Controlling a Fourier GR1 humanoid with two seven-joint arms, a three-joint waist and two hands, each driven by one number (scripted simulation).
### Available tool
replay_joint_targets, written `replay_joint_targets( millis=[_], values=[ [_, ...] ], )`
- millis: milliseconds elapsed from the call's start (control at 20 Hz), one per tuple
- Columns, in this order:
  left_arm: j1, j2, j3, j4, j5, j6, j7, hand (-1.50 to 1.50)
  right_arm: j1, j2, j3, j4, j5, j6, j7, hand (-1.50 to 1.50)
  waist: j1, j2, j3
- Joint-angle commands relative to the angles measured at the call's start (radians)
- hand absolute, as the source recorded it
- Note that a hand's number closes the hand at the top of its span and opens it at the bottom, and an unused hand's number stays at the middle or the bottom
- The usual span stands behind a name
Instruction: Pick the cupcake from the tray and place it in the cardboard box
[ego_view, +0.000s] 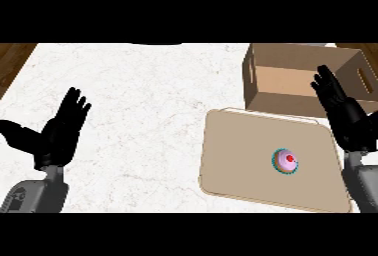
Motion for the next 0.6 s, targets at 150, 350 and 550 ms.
replay_joint_targets(
  millis=[150, 350, 550],
  values=[
    [-0.04, 0.148, -0.069, -0.062, -0.161, -0.099, -0.11, 0.0, -0.066, -0.18, -0.111, -0.182, -0.047, 0.107, -0.015, -1.5, -0.058, -0.015, 0.043],
    [-0.033, 0.22, -0.137, -0.113, -0.238, -0.165, -0.13, 0.0, 0.025, -0.394, -0.131, -0.208, 0.097, 0.18, -0.037, -1.5, -0.072, -0.012, 0.044],
    [-0.025, 0.18, -0.184, -0.083, -0.296, -0.171, -0.206, 0.0, 0.202, -0.417, -0.241, -0.214, 0.066, 0.283, -0.293, -1.5, -0.053, -0.002, 0.045]
  ],
)
